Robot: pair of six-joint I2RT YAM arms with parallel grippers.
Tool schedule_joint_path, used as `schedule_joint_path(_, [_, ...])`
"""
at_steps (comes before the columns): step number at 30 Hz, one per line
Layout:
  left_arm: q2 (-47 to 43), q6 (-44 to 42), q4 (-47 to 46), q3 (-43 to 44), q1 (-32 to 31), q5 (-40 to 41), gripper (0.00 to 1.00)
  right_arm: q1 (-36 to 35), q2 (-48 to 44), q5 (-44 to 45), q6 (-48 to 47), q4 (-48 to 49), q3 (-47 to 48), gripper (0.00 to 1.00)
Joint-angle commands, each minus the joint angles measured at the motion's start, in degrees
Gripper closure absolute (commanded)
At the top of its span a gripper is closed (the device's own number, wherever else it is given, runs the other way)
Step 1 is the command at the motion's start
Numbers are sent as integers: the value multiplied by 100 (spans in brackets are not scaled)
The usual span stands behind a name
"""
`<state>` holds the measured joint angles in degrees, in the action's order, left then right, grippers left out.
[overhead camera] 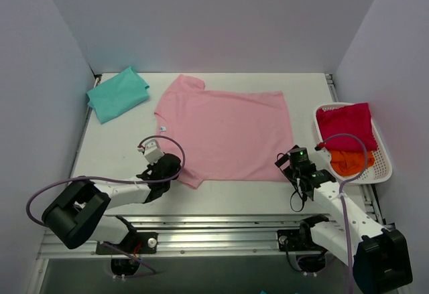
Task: Fold and stack the t-shirts
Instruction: Flatten out the tshirt, then grap the side of the flattened tshirt closest away from the robot with both arms
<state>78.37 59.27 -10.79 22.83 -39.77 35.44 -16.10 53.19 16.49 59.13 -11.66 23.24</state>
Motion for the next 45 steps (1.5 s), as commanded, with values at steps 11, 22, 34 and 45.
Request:
schedule_joint_path(11, [-5,-205,-126,-112,74,-213,98,-60,174,-629,336,128,-268,10])
schedule_joint_path(22, [-270,-205,24,-200,110,-116,98,28,790,-674,239,499,-242,15])
schedule_joint_path(34, [-269,-196,24,-209,118,-108,98,37,-10,-304,195,-117,-241,82])
schedule_joint_path(45, [-480,-152,156,-279,118,-37,98,37,-195,-331,133,-636,-74,49])
